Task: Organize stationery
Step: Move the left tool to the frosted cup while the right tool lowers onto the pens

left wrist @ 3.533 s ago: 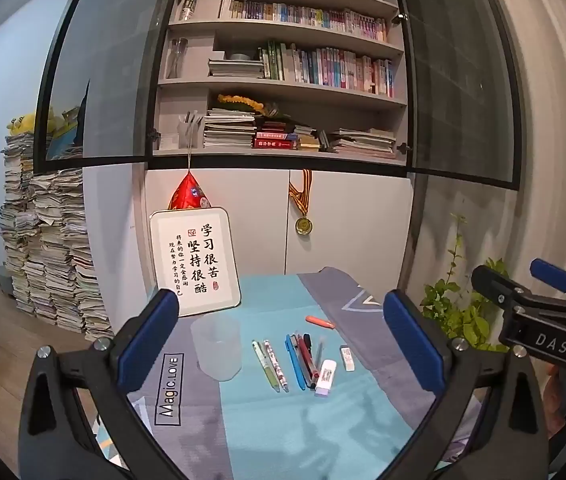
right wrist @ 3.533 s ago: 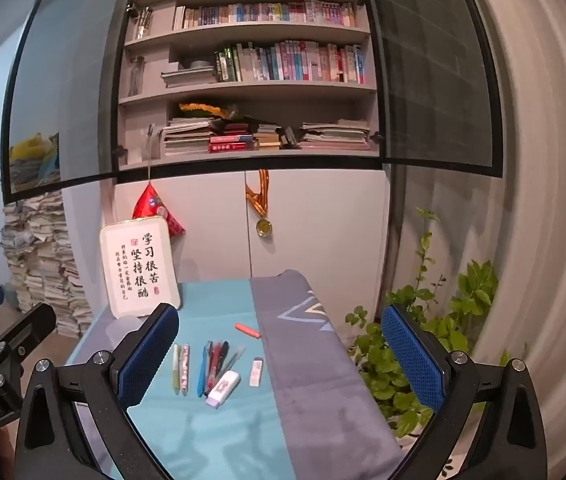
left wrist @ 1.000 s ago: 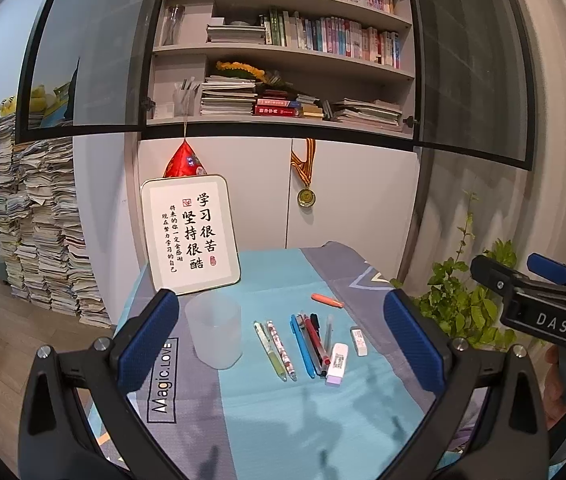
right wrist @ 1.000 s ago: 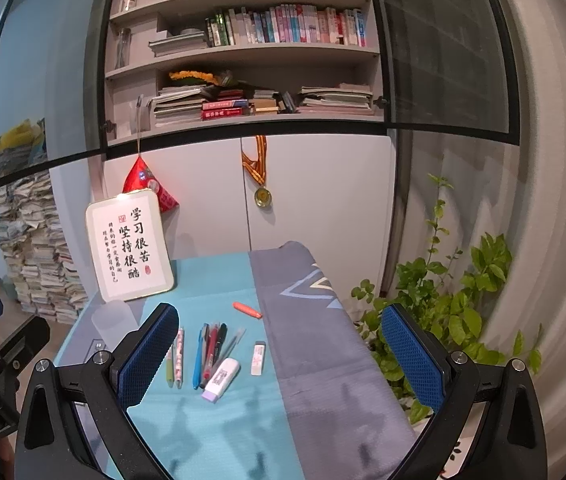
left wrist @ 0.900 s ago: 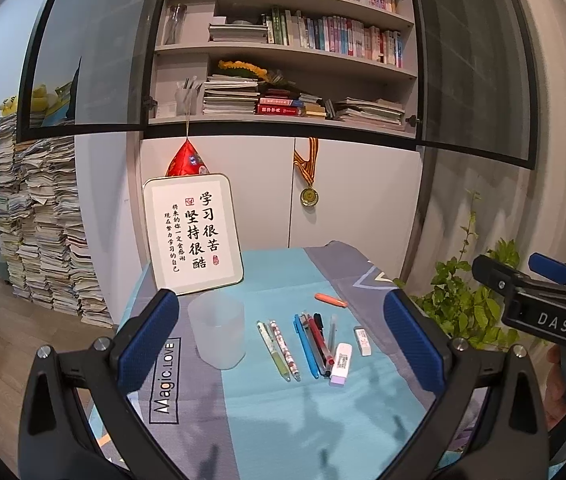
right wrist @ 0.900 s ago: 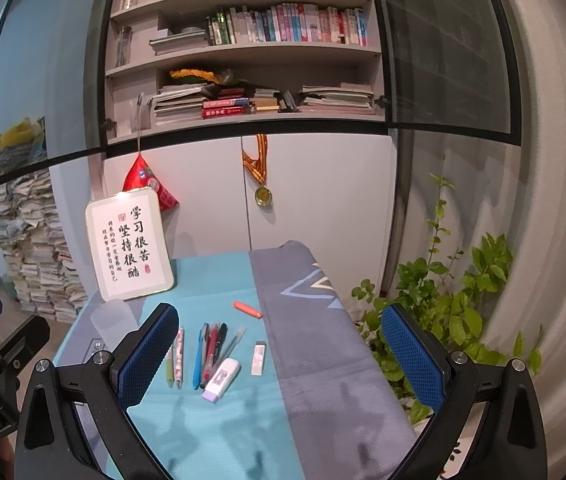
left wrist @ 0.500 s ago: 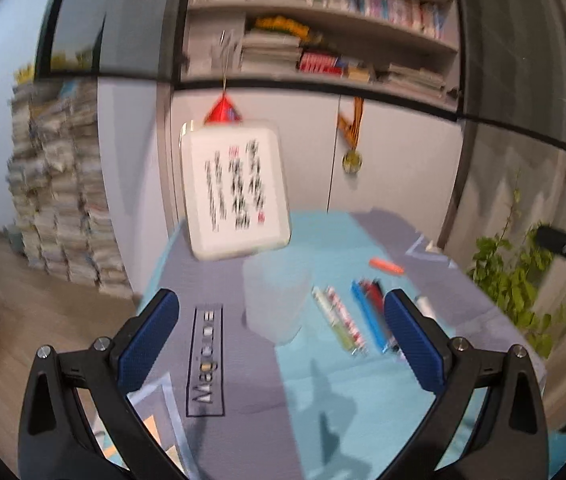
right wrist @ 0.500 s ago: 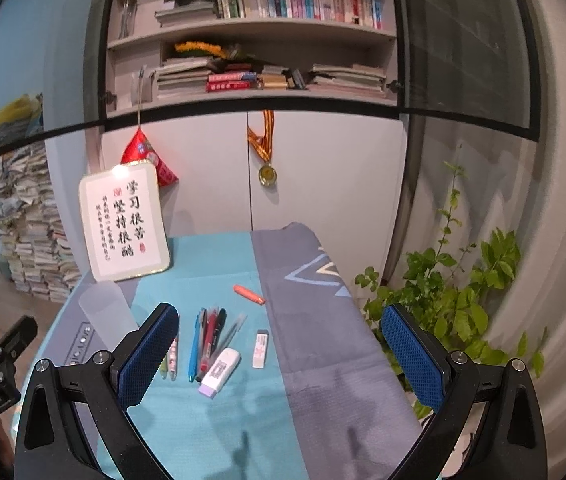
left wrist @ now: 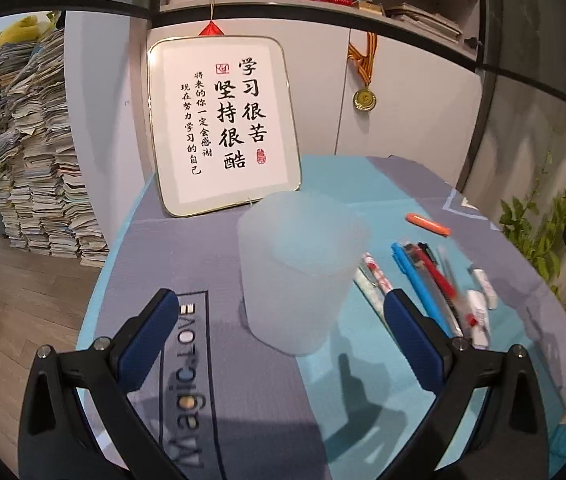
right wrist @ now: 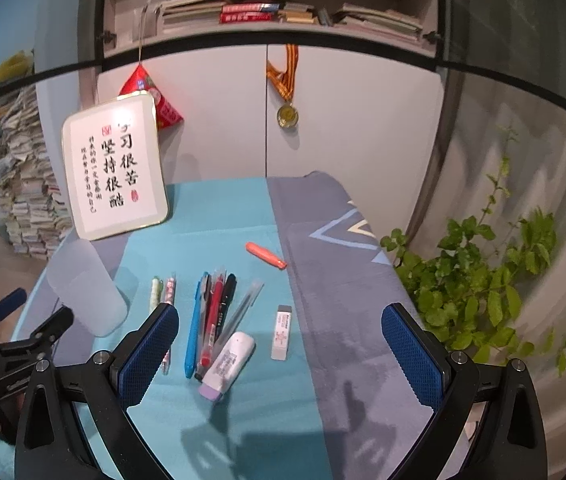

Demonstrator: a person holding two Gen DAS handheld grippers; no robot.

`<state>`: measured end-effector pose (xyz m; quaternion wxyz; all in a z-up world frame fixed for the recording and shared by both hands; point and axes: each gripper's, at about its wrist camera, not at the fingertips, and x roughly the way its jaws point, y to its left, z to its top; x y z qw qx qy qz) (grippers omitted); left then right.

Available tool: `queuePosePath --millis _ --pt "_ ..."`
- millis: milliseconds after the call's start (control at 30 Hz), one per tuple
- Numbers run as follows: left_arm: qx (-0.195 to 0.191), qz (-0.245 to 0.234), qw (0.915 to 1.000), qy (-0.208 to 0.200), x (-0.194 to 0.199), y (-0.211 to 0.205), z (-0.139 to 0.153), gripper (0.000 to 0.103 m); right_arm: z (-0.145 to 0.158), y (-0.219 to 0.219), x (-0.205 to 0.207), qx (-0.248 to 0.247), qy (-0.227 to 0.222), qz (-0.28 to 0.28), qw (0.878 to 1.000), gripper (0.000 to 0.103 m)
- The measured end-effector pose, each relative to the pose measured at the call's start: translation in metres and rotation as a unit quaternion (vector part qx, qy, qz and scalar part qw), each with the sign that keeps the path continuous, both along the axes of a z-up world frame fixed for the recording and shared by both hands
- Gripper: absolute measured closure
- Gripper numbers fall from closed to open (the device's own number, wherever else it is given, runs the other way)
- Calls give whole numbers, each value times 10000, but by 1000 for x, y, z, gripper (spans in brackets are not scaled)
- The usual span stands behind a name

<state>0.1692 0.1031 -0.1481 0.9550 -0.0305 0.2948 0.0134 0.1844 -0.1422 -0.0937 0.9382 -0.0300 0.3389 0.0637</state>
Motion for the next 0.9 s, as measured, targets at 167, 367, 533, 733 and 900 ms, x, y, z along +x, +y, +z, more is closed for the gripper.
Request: queuePosePath --millis 167,367,533,733,900 --pt "-37 -11 9999 -114 13 6 0 1 -13 19 26 -27 190 357 9992 2" --pt "-120 -297 9990 -302 21 5 -1 33 -33 49 52 -23 532 925 9943 52" --pt "-99 -238 9988 -419 16 9 -1 32 -48 79 72 18 921 1478 9847 67" --pt "-45 -208 9995 -229 19 11 -6 33 -67 113 95 -251 1242 1720 9769 67" --pt "-80 -217 9993 -297 16 12 -6 34 -82 120 107 -319 1484 1668 9742 67"
